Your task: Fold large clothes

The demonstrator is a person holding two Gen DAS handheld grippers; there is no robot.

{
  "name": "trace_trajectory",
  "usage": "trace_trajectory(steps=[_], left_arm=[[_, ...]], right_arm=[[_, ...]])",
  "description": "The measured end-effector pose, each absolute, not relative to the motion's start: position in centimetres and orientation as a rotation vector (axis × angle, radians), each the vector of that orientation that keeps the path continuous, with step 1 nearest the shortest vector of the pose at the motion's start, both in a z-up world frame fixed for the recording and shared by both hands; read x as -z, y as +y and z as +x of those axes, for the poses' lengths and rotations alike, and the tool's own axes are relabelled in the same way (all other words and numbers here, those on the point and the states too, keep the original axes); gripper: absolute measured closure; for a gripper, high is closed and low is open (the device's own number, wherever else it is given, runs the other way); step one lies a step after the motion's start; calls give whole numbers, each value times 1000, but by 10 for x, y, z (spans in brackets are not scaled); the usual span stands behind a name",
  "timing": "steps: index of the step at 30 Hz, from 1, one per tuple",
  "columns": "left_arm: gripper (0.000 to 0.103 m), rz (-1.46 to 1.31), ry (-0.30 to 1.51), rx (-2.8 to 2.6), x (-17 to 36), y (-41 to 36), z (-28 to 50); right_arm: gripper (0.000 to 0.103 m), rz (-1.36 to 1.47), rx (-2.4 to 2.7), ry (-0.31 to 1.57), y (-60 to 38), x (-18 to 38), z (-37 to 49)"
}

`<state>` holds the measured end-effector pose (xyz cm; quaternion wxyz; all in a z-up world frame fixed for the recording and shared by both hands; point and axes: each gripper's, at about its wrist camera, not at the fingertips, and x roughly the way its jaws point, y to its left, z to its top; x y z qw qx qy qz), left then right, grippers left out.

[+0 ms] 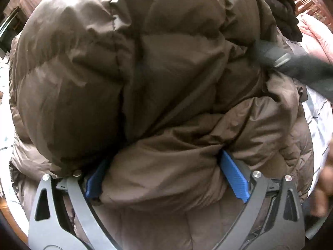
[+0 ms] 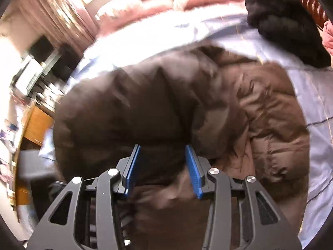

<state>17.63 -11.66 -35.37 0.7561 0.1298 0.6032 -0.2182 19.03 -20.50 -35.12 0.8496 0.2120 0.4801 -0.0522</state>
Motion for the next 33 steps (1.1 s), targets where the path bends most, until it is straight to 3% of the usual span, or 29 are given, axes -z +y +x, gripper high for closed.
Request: trace_trajectory(steps=[3, 6, 9, 10, 14, 18, 23, 28, 33], left_arm=[[4, 274, 1322, 483, 364, -123, 171], [4, 288, 1315, 474, 362, -121, 172], [6, 328, 1262, 465, 348, -128, 162], [6, 337, 1243, 476, 342, -129, 158], [6, 284, 1188, 553, 312, -129, 149], [6, 297, 1268, 510, 332, -125, 159], [2, 351, 1324, 451, 359, -126, 164], [2, 314, 1359, 452, 364, -122, 173], [2, 304, 1358, 460, 372, -118, 181]], right_arm=[[57, 439, 110, 1043, -208, 386, 197], [55, 403, 125, 1057, -203, 377, 199], [36, 424, 91, 1051, -200, 353, 196], [35, 455, 80, 1018, -204, 341, 192], [35, 565, 47, 895, -221, 313, 182], [37, 599, 75, 896, -237, 305, 195], [41, 327, 5, 1008, -195, 279, 230], [42, 97, 85, 1172, -154, 324, 282], [40, 79, 127, 1194, -149, 360, 302]])
